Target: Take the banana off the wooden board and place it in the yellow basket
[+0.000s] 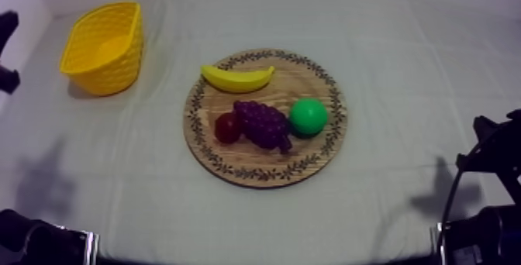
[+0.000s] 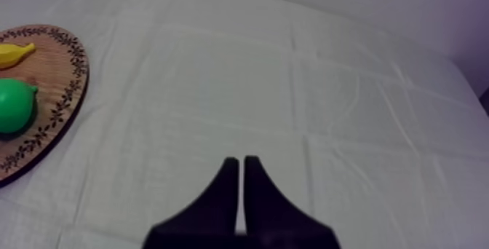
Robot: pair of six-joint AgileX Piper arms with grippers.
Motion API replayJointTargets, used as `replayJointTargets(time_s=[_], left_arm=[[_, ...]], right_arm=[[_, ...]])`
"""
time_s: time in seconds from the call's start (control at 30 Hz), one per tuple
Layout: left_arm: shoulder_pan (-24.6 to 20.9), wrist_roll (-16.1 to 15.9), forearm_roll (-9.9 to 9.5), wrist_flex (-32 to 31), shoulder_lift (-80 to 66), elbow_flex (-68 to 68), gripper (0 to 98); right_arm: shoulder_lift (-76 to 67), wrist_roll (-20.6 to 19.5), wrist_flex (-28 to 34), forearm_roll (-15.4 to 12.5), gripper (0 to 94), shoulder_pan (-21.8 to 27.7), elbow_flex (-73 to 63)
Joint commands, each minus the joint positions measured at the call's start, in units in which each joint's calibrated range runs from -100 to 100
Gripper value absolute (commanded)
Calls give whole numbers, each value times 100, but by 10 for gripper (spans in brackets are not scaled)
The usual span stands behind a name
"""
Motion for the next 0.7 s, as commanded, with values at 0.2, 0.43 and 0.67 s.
replayJointTargets(time_s=[0.2, 0.43, 0.67], left_arm=[[391, -1149, 304, 69, 1953, -1584, 1], [739, -1540, 381, 166, 2970, -2147, 1], [1286, -794, -394, 229, 3747, -2389, 1]], right_arm=[[-2, 3, -2, -2, 3, 2, -3], [-2, 0, -2, -2, 3, 2, -3], [-2, 3, -2, -2, 3, 2, -3]])
